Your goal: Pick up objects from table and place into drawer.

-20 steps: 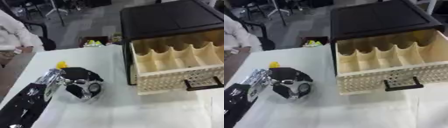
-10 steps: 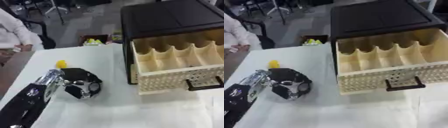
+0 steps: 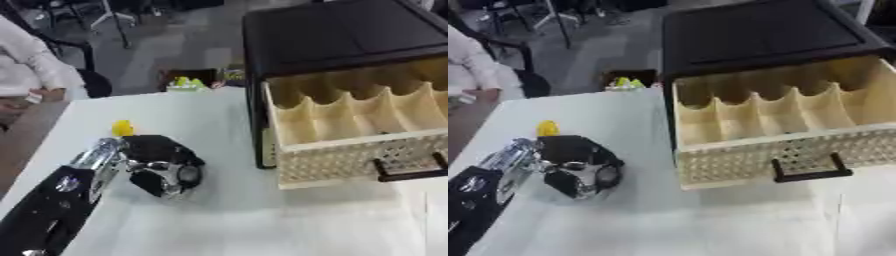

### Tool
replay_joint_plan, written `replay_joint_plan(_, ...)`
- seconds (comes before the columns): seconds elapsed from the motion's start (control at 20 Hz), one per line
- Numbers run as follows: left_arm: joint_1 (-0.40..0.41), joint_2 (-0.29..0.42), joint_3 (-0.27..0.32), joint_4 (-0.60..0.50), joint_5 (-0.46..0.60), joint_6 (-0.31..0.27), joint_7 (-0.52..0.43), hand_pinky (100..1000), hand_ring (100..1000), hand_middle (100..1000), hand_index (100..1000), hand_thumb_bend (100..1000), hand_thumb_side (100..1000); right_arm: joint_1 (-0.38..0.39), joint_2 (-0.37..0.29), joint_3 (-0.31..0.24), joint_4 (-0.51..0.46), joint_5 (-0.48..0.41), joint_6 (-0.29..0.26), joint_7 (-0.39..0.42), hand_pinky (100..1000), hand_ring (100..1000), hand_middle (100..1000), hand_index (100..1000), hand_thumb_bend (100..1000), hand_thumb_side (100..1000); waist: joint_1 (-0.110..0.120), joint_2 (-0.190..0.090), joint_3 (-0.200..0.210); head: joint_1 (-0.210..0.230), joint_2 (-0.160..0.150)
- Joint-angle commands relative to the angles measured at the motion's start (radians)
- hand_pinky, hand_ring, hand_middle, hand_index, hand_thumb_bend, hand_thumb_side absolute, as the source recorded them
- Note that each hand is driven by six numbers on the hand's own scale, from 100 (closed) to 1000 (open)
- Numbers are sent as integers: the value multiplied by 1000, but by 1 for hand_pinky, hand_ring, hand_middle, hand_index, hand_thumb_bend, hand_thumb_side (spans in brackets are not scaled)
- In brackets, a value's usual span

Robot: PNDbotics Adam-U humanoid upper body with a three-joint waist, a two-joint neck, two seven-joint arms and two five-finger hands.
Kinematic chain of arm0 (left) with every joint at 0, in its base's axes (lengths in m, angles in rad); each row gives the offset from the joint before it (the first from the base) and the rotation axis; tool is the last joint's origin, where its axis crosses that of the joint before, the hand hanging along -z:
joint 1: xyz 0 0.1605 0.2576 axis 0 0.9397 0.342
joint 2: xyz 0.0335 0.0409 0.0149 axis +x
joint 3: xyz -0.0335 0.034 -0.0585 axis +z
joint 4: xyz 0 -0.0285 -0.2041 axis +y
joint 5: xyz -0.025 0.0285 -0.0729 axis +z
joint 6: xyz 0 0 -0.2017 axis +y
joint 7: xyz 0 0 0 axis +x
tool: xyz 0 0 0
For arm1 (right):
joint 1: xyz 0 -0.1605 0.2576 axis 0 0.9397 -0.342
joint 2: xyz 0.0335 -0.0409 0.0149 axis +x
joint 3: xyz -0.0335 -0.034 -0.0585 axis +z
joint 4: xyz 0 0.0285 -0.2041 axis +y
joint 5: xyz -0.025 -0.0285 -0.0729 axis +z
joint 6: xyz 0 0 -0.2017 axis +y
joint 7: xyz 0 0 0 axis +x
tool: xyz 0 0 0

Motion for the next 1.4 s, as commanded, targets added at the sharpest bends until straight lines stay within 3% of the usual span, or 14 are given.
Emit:
replay_joint_plan(0.05,-7,24,3,11,-23,-102,-88,642,770,794,1000,100,1000,-17,-14,-6,-16,-4,-2,-1,261,468,441,620,867,983,-8,-15,-1,5,-14)
replay_joint_plan(0.35,-7,22,0,14,-38,-102,-58,550,633,758,1000,100,1000,-16,-13,-6,-16,-5,-2,0,261,468,438,617,868,987,-6,-15,-3,6,-15)
replay_joint_plan(0.8,-3,22,-6,21,-61,-102,-44,567,750,850,1000,100,1000,-14,-14,-7,-16,-5,-1,-1,260,467,436,614,868,987,-7,-15,-2,6,-12)
replay_joint_plan(1.05,1,21,-11,22,-78,-102,-38,565,746,860,1000,123,1000,-13,-14,-8,-16,-5,-2,-2,261,467,435,612,868,987,-8,-15,-1,6,-12)
replay_joint_plan(1.15,4,19,-14,22,-85,-102,-33,555,737,853,1000,193,1000,-14,-13,-8,-16,-6,-2,-3,262,467,435,612,868,987,-9,-14,-1,6,-12)
replay_joint_plan(1.4,4,16,-17,23,-92,-102,-19,523,686,824,1000,151,1000,-16,-13,-8,-16,-7,-2,-4,260,466,434,608,868,987,-10,-12,0,7,-12)
